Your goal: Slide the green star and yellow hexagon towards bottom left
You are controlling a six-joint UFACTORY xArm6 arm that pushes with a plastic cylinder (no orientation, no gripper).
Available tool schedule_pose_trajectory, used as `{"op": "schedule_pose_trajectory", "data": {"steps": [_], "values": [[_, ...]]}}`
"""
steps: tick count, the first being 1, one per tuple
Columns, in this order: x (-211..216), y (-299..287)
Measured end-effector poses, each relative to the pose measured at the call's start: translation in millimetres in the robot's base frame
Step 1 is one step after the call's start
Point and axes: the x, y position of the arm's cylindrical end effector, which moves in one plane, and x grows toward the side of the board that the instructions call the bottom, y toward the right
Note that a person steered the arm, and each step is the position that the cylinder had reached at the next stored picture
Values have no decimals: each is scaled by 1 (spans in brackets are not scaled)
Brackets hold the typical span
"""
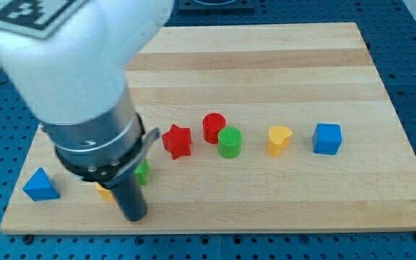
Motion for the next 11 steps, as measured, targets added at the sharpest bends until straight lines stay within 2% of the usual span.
{"op": "schedule_pose_trajectory", "data": {"steps": [2,3,5,6,7,9,11], "values": [[-17,-45],[-17,-48],[-18,74],[-48,115],[-64,110],[-64,42],[-64,7]]}}
